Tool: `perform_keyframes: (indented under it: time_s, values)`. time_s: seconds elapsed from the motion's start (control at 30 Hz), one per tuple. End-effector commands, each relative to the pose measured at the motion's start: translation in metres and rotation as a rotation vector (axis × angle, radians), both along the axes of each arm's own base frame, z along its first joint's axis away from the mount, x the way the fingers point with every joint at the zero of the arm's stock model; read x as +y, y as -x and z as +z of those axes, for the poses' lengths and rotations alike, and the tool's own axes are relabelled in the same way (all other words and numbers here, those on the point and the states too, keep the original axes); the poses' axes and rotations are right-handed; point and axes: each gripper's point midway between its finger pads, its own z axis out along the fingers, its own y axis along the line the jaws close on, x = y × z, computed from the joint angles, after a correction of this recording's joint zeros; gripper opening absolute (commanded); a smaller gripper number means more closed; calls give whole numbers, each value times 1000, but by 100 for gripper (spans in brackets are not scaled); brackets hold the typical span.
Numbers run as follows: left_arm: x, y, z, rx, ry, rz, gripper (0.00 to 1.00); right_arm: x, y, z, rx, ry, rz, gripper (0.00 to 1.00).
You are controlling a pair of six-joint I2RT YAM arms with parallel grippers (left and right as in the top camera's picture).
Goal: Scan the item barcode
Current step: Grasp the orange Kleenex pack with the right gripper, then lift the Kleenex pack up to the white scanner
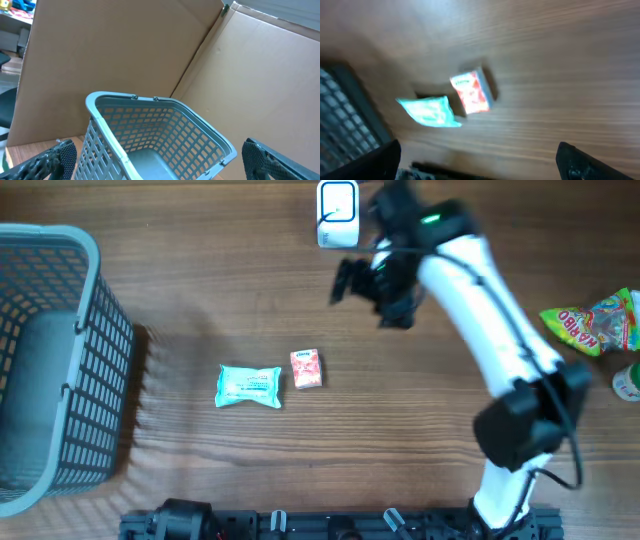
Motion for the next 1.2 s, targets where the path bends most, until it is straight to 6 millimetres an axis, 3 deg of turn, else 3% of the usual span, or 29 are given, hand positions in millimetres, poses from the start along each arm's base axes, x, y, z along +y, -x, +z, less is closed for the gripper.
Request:
perform_keyframes:
  time_s: [0.0,0.03,0.1,0.23,0.3,0.47,0.67,0.73,0.87,0.93,1.03,1.07,1.17]
  values:
    - [0,-1,0,4,-7,-5,100,40,23,-48,75,-40,110,93]
    - [0,-1,0,4,-7,-5,100,45,30,-63,98,-30,113,91]
    - [0,-1,0,4,-7,-5,100,48,32,-74,122,-25,57,91]
    - [0,-1,0,4,-7,-5,100,60,14,-90,34,-78,48,91]
    - [0,-1,0,4,-7,-5,100,64,8,-110,-13,-108,47,85]
    - [0,-1,0,4,-7,-5,100,55,30,-148,54,-101,47,82]
    - [0,-1,0,4,-7,-5,100,56,27,-153,35,-100,49,80]
    - [0,-1,0,4,-7,-5,100,56,28,-157,44,-101,46,74]
    - [0,-1,0,4,-7,-5,100,55,37,-184,115,-74,26,67]
    - [0,-1,0,4,-7,-5,100,59,47,-199,165,-80,42,57]
    - [0,-1,0,4,-7,-5,100,55,57,-218,203,-47,63,13]
    - [0,-1,0,4,-7,-5,100,51,57,-219,202,-32,61,4]
    - [0,-1,0,4,-7,-5,100,23,55,-216,215,44,50,4]
